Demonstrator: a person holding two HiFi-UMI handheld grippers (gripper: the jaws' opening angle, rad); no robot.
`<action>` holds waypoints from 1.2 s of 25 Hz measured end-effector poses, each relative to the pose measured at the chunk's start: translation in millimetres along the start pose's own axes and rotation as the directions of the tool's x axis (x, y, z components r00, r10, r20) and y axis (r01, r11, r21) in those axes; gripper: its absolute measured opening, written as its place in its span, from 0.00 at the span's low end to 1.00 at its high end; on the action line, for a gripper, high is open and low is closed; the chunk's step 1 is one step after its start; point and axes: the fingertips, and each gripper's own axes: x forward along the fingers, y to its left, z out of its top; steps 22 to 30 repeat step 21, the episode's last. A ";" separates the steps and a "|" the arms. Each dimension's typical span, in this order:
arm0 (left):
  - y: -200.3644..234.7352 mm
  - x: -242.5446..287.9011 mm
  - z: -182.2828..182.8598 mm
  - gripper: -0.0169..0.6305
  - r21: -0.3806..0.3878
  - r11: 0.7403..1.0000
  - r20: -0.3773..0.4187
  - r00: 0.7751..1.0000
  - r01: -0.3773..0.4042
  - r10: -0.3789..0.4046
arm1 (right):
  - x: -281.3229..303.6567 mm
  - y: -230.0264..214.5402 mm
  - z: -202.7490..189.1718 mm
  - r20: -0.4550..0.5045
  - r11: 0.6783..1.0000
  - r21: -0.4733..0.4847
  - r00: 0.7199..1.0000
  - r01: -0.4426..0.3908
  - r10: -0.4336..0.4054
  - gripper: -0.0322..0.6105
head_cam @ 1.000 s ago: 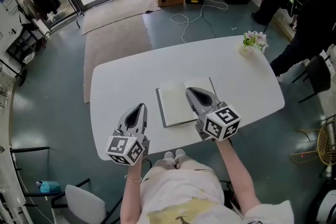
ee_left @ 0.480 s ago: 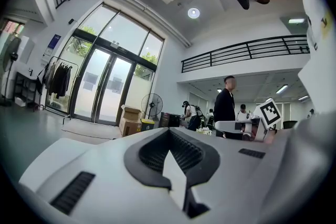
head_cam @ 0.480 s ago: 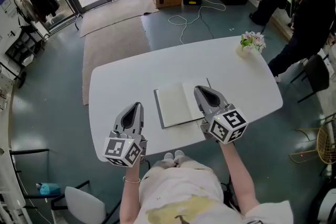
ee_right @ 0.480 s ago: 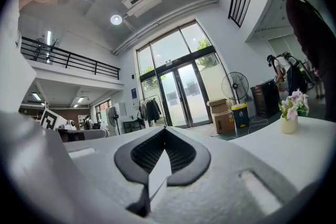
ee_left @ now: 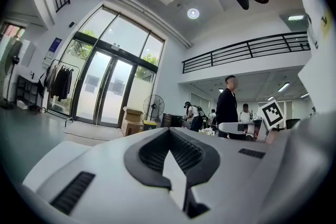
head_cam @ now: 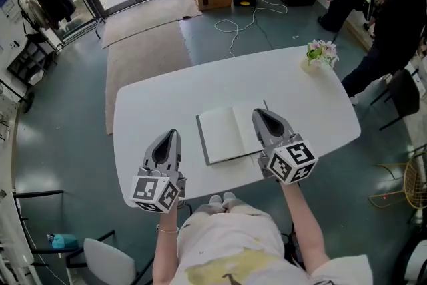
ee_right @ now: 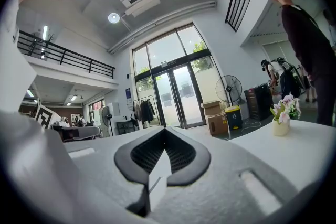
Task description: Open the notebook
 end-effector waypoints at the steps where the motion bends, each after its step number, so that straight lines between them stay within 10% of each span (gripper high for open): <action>1: 0.6 -0.1 0.4 0.02 0.001 1.000 0.000 1.000 -0.003 0.003 | -0.2 -0.5 0.7 0.002 1.000 -0.002 1.000 0.004 -0.004 0.06; 30: 12.8 2.6 -0.4 0.02 0.019 0.999 -0.011 1.000 -0.026 0.026 | 3.3 -7.1 3.2 0.004 0.998 -0.032 0.999 0.054 -0.054 0.06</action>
